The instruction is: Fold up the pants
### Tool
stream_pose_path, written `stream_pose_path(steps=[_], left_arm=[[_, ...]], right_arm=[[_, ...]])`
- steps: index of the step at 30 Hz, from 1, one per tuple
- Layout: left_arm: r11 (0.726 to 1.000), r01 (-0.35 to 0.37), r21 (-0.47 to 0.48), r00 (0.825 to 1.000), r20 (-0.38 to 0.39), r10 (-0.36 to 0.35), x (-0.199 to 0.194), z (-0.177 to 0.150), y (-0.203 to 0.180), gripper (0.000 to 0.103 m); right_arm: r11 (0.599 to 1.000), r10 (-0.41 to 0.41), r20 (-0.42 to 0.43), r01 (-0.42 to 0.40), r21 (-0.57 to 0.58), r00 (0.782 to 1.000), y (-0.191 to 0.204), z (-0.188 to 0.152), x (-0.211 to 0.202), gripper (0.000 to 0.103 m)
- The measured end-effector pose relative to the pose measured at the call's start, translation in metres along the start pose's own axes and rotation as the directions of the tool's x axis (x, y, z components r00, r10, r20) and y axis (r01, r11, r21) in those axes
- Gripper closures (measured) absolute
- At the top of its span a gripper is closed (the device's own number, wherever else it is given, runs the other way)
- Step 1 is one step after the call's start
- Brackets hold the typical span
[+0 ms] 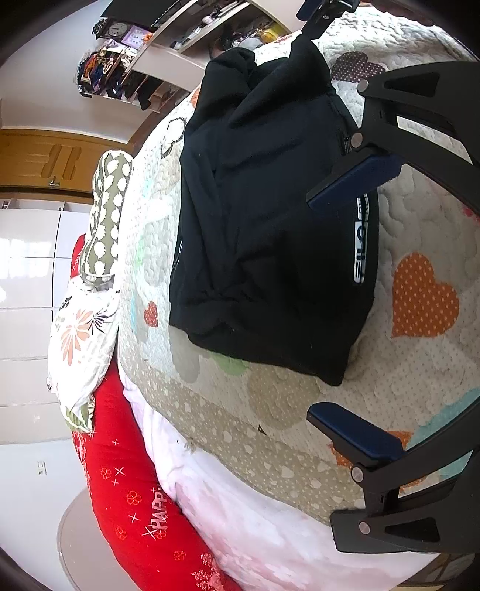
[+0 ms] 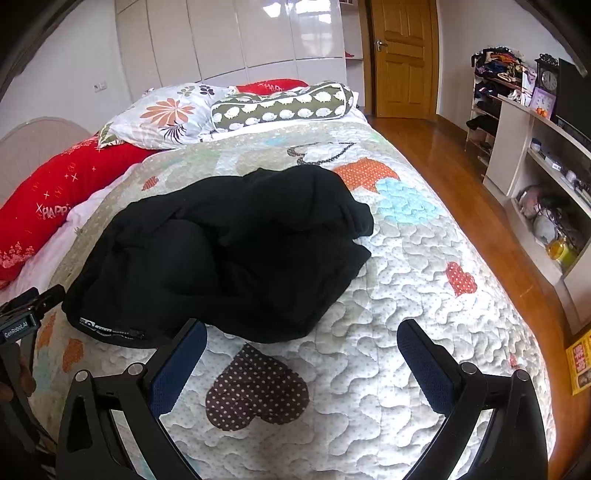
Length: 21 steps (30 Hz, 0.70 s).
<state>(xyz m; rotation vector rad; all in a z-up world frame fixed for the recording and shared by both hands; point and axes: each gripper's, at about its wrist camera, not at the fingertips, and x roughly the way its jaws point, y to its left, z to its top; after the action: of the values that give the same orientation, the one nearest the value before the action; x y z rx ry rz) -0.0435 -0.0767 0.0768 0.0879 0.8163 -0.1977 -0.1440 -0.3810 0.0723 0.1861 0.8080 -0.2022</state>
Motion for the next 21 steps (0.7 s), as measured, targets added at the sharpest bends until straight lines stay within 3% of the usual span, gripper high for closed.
stream_pose_path(steps=[21], left_arm=[[0.999, 0.042, -0.029, 0.998, -0.034, -0.043, 0.009, -0.01, 0.002, 0.0]], right_arm=[[0.999, -0.001, 0.031, 0.0, 0.038, 1.0, -0.015, -0.007, 0.006, 0.0]])
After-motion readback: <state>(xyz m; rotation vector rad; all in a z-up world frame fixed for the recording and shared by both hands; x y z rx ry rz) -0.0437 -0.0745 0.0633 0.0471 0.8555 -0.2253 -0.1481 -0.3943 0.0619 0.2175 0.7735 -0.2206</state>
